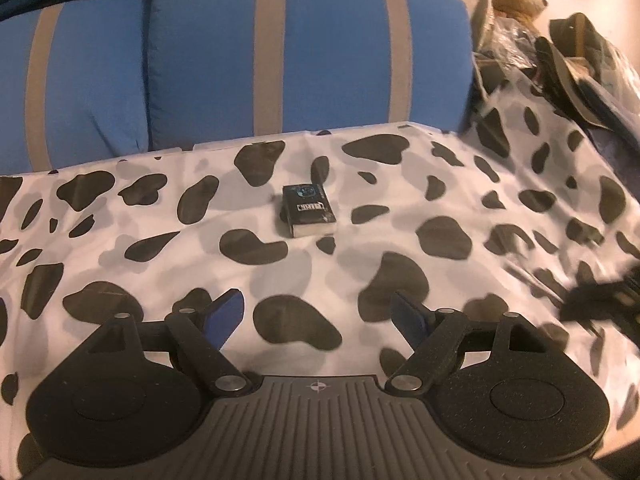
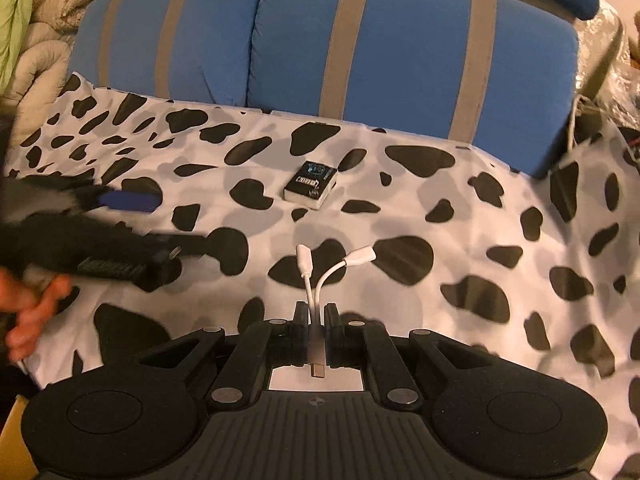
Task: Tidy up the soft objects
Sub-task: 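Grasp the black tissue pack with the left tool while the right tool holds the cable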
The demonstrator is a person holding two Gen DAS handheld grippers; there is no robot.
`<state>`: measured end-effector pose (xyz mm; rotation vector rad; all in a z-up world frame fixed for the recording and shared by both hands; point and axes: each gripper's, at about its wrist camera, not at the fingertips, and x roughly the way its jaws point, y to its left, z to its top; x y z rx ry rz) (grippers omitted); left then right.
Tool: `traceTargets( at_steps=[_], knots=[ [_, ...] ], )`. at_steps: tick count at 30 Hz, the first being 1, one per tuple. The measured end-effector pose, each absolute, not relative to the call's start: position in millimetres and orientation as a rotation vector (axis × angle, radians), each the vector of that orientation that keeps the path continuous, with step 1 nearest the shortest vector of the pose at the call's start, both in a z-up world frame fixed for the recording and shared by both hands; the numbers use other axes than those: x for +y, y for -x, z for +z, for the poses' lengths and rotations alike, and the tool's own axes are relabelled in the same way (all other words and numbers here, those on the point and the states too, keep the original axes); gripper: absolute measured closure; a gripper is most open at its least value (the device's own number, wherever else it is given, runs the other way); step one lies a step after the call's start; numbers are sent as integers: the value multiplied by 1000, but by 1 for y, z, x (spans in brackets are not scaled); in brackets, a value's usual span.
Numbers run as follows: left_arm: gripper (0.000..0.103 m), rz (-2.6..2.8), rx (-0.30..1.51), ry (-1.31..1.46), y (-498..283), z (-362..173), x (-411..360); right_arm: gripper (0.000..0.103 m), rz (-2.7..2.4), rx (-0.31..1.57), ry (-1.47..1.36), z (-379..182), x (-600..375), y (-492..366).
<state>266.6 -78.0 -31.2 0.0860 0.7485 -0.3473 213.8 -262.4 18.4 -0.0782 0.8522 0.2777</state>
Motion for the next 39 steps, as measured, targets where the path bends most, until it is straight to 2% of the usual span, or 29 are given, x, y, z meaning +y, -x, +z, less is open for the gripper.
traceTargets(
  at_steps=[8, 23, 39],
  knots=[
    [22, -313, 736, -100, -307, -53, -93, 93, 265, 842, 11, 28, -270, -187],
    [22, -263, 756, -124, -377, -102, -135, 93, 298, 866, -57, 28, -277, -197],
    [23, -204, 740, -107, -405, -119, -145, 94, 311, 875, -63, 27, -285, -197]
  ],
)
